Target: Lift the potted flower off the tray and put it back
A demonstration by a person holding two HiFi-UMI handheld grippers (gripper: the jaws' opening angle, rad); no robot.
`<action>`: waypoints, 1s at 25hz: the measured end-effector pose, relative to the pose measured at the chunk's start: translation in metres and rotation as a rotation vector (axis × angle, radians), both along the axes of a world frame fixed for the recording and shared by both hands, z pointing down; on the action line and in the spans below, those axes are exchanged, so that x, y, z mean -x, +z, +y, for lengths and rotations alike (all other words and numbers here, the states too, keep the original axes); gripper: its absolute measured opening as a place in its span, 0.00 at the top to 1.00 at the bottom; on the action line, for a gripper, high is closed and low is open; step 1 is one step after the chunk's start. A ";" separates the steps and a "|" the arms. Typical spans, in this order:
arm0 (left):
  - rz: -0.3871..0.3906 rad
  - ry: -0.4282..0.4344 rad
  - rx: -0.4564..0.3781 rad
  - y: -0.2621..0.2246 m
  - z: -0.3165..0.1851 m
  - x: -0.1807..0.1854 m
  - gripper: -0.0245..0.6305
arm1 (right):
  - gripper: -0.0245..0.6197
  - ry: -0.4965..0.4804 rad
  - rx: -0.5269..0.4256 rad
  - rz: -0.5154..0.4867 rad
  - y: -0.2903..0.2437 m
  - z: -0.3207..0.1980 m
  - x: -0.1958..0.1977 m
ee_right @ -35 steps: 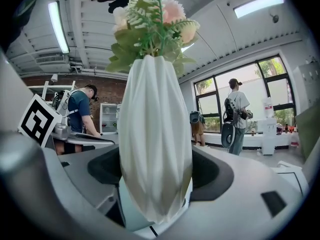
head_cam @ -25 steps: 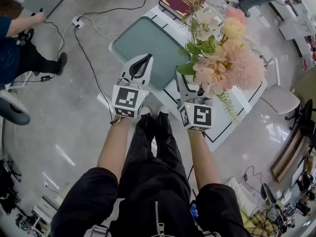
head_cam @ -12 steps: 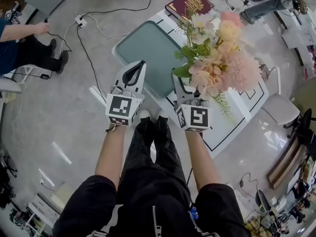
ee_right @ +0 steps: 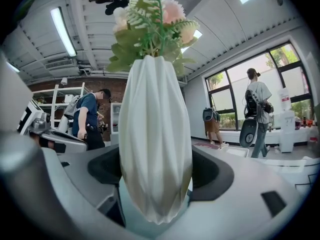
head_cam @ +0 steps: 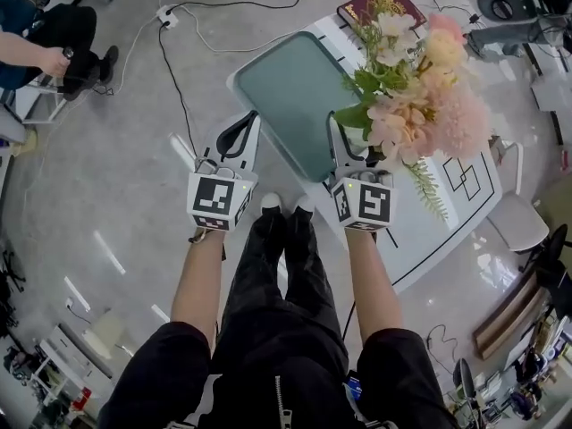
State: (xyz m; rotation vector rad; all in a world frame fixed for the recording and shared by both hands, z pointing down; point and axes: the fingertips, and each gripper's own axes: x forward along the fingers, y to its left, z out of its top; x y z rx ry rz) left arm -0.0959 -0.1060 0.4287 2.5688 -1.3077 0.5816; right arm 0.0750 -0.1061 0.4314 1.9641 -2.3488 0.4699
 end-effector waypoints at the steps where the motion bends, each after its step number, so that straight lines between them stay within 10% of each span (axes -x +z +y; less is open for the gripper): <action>1: -0.006 -0.004 -0.001 0.000 0.003 0.001 0.96 | 0.38 -0.004 -0.003 0.000 0.000 -0.001 -0.001; 25: -0.048 -0.123 0.022 -0.024 0.042 0.013 0.96 | 0.38 -0.091 -0.049 0.026 -0.005 -0.008 -0.004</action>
